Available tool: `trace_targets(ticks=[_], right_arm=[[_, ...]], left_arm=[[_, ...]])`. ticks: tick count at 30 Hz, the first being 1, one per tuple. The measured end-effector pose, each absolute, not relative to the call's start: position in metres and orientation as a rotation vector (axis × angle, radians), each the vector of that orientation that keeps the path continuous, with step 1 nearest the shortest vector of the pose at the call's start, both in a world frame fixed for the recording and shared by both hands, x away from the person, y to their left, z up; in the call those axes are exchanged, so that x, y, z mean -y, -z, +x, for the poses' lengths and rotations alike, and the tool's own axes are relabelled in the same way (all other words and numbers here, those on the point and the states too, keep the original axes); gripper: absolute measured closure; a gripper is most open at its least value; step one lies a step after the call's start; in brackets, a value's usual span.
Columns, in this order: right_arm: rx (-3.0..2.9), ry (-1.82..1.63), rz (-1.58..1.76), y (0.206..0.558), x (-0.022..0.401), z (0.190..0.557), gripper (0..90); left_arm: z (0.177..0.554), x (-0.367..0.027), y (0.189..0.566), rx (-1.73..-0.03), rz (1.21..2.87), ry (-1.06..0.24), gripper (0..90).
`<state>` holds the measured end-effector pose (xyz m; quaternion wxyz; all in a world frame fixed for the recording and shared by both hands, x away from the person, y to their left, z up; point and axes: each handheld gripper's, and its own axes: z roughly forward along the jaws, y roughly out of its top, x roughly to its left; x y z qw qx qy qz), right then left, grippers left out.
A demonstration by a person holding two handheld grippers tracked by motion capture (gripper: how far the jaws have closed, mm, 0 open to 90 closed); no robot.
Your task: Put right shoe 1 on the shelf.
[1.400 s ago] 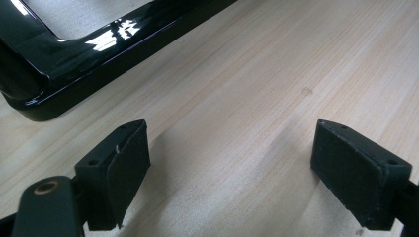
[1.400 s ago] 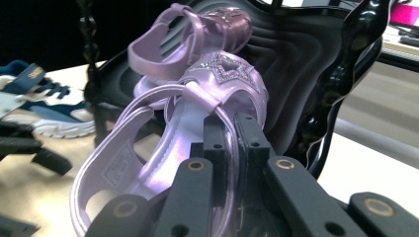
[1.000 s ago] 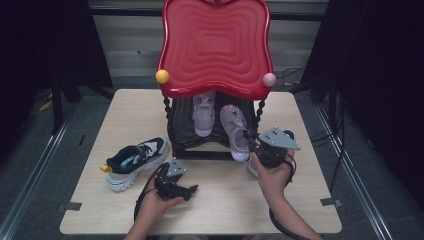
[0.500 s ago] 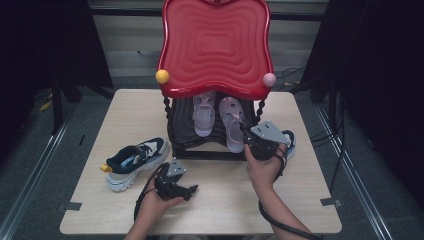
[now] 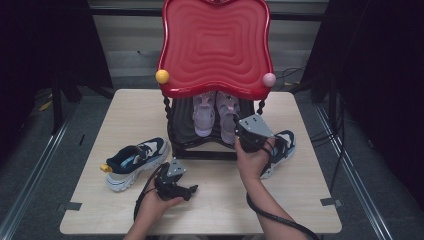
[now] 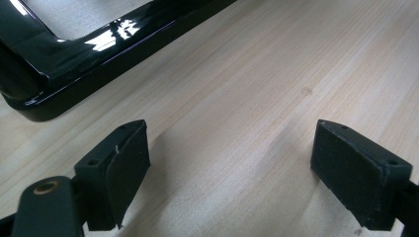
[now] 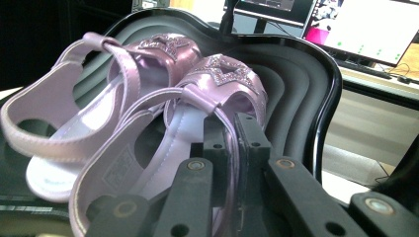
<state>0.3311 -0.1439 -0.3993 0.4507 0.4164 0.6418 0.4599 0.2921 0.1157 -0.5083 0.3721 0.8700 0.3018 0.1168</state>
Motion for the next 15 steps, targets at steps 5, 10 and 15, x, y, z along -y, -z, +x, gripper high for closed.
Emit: trace_targets(ticks=[5,10,15], right_arm=[[-1.561,-1.112,1.044,0.4,0.138,0.337,84.7],[-1.535,-1.083,1.028,0.402,0.132,0.344,84.6],[-1.527,-1.058,1.015,0.402,0.13,0.349,84.5]], left_arm=[[0.292,-0.116,0.508,-0.766,2.227,-0.297,14.6],[0.292,-0.116,0.508,-0.764,2.228,-0.296,14.6],[0.292,-0.116,0.508,-0.76,2.229,-0.294,14.6]])
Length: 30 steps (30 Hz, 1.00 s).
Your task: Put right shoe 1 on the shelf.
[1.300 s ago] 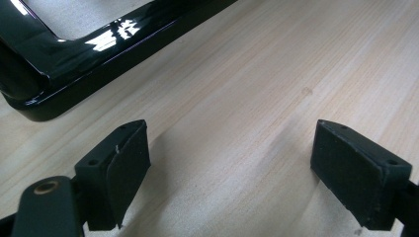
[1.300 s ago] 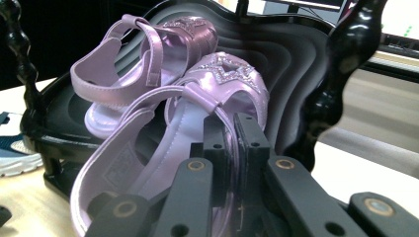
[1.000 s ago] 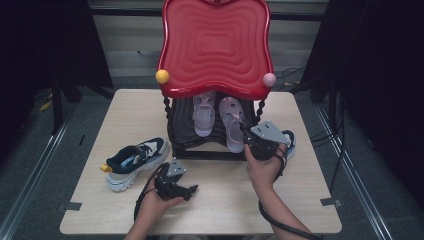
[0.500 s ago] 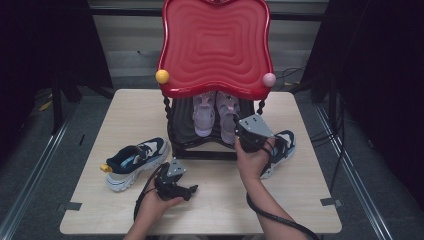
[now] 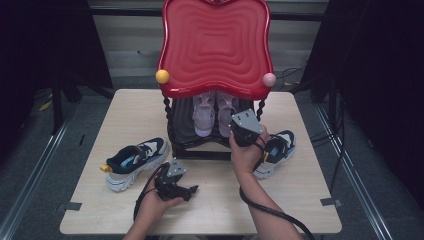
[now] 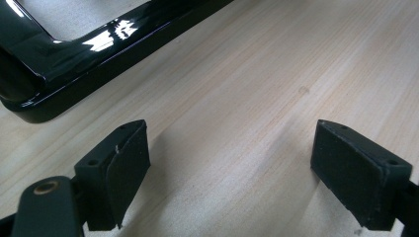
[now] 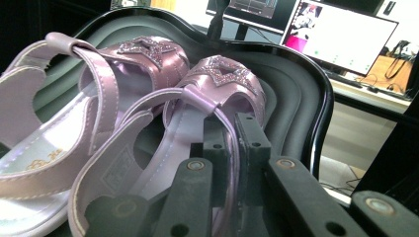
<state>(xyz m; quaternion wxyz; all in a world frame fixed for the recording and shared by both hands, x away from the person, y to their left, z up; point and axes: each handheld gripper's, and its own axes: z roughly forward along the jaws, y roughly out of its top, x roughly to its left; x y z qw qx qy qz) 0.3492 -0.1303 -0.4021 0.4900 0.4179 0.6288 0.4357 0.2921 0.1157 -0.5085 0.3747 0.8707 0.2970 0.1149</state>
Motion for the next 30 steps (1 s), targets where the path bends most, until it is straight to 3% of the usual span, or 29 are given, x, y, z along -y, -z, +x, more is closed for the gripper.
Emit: trace_targets(ticks=[22,30], right_arm=[[-1.549,-1.057,1.024,0.414,0.127,0.354,81.0],[-1.595,-1.062,1.005,0.416,0.131,0.353,71.6]], left_arm=[[0.292,-0.116,0.508,-0.759,2.23,-0.295,14.6],[0.292,-0.116,0.508,-0.759,2.231,-0.295,14.6]])
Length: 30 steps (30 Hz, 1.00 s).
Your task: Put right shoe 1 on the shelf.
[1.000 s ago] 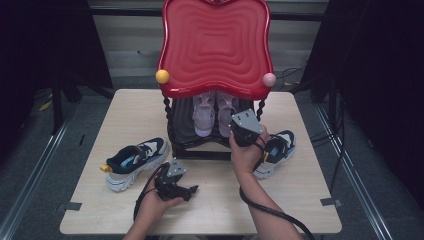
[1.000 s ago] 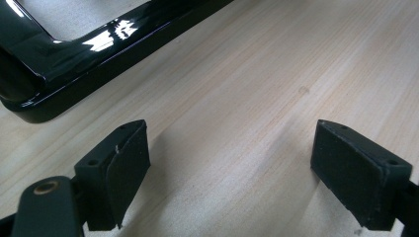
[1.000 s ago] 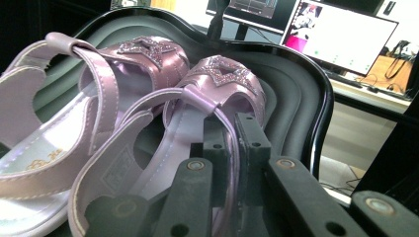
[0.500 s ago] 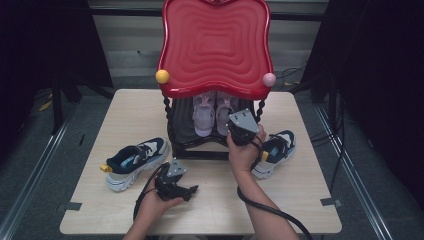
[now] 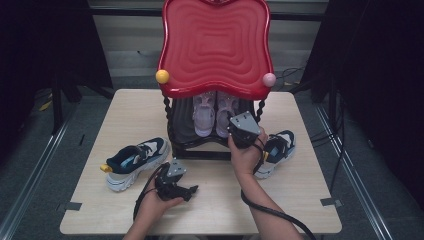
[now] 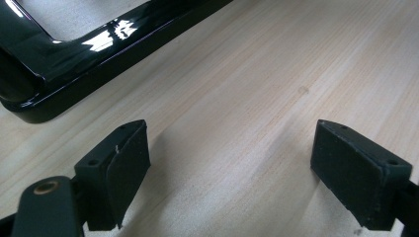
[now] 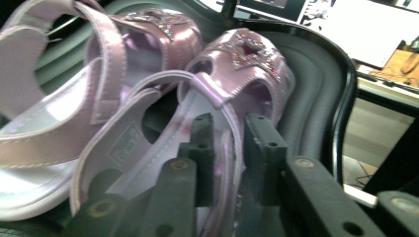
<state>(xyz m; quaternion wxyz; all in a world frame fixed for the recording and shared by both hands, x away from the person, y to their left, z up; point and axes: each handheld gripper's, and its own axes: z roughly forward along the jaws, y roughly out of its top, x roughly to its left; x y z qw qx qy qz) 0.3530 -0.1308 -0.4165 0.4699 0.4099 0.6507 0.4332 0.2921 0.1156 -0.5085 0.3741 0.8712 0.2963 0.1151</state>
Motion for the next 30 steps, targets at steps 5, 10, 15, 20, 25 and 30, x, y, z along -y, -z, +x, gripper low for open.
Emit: trace_targets(ticks=[5,10,15,20,25,30], right_arm=[[-1.625,-1.067,0.984,0.416,0.133,0.348,62.2],[-1.656,-1.096,0.963,0.411,0.135,0.342,54.6],[-1.697,-1.114,0.937,0.405,0.136,0.334,49.1],[-1.745,-1.151,0.943,0.402,0.14,0.328,45.3],[-1.763,-1.203,0.941,0.402,0.148,0.321,41.6],[-1.816,-1.229,0.937,0.4,0.153,0.315,37.3]], left_arm=[[0.292,-0.116,0.508,-0.759,2.231,-0.295,14.7],[0.292,-0.116,0.509,-0.759,2.23,-0.295,14.6],[0.292,-0.116,0.508,-0.759,2.231,-0.295,14.6],[0.292,-0.116,0.508,-0.759,2.231,-0.295,14.6],[0.292,-0.116,0.508,-0.759,2.231,-0.295,14.6],[0.292,-0.116,0.508,-0.759,2.231,-0.295,14.6]])
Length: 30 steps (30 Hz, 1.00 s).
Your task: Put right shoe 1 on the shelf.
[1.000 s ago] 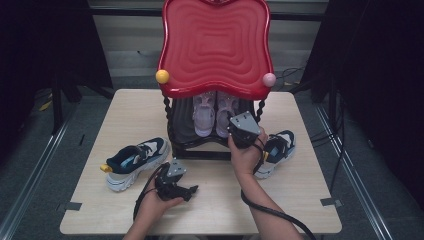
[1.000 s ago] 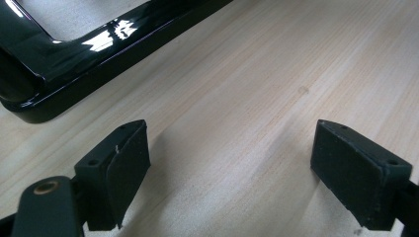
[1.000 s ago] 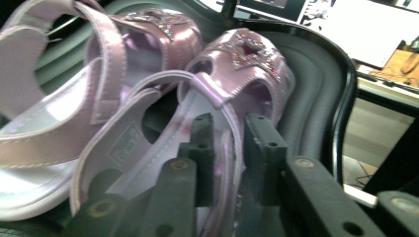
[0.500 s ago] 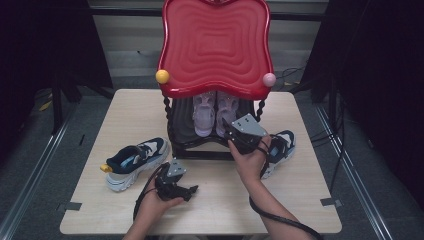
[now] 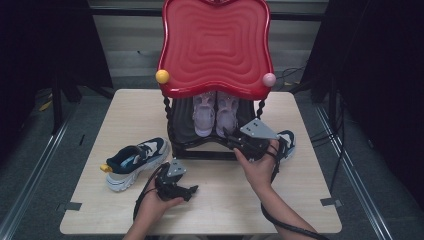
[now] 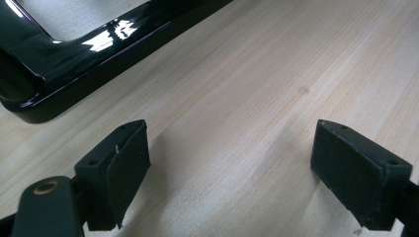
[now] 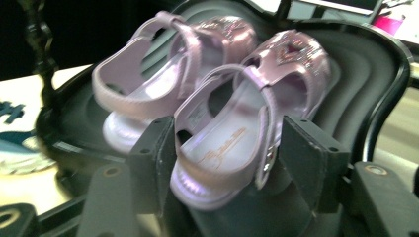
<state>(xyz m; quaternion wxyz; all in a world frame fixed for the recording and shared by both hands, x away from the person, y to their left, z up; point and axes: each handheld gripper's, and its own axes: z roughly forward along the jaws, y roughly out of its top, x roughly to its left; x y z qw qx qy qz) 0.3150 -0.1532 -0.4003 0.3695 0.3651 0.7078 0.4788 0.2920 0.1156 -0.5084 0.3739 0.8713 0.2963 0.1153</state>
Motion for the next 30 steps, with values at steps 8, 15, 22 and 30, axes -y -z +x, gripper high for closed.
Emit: trace_targets(ticks=[8,15,22,30], right_arm=[[-1.958,-1.286,0.948,0.408,0.16,0.304,30.3],[-2.042,-1.296,0.929,0.418,0.166,0.294,27.4],[-2.107,-1.302,0.935,0.428,0.172,0.288,23.8],[-2.168,-1.31,0.943,0.439,0.181,0.281,19.9]], left_arm=[[0.292,-0.116,0.508,-0.759,2.232,-0.296,14.6],[0.292,-0.116,0.508,-0.758,2.231,-0.295,14.6],[0.292,-0.116,0.508,-0.758,2.231,-0.296,14.6],[0.292,-0.116,0.508,-0.759,2.231,-0.296,14.6]])
